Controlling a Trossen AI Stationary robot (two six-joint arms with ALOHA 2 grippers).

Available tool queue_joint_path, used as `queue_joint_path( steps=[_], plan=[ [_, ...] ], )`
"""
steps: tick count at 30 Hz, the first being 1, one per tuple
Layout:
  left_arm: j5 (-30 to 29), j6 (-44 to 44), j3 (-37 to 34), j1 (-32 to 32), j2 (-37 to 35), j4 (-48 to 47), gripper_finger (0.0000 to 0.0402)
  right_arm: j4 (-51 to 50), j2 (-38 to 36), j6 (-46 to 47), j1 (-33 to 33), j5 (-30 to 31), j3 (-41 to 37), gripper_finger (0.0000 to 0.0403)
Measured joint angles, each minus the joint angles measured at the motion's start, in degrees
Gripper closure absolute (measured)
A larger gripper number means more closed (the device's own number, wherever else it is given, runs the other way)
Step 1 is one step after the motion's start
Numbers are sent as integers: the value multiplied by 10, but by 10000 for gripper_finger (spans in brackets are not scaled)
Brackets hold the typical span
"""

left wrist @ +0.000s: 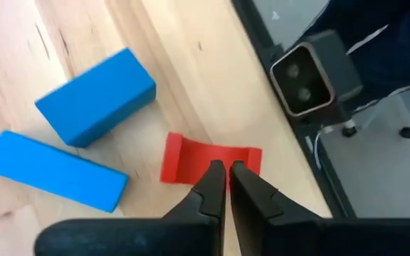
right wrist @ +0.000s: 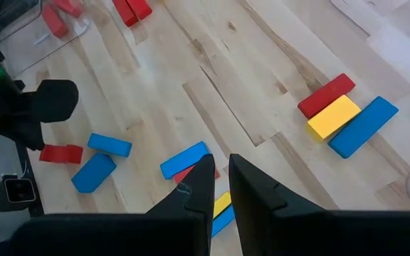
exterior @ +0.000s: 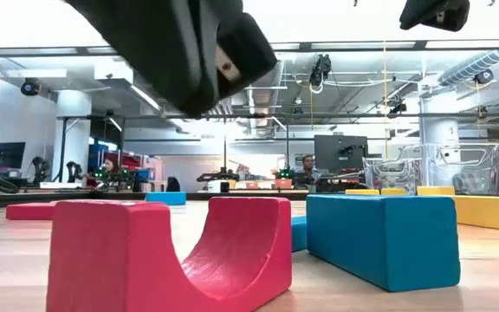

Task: Sort blocks
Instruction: Put the red block into the bottom left transparent bin

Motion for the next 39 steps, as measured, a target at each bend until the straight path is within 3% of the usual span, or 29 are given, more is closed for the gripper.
queue_joint_path(
  steps=[6,11,17,21,26,32,39],
  plan=[
    [0,-3,1,-1,0,7,347,0,0,4,0,0,0,369],
    [-1,10,1,-1,1,8,265,0,0,4,0,0,0,369],
    [-84,55,1,-7,5,9,151,0,0,4,0,0,0,369],
    [-85,56,1,-8,5,11,100,0,0,6,0,0,0,369],
    [-35,56,1,-16,5,11,85,0,0,8,0,0,0,369],
    [-29,60,-1,-31,13,25,90,0,0,8,0,0,-1,369],
    [-97,47,0,-32,31,34,88,0,0,12,0,0,-3,369]
  ],
)
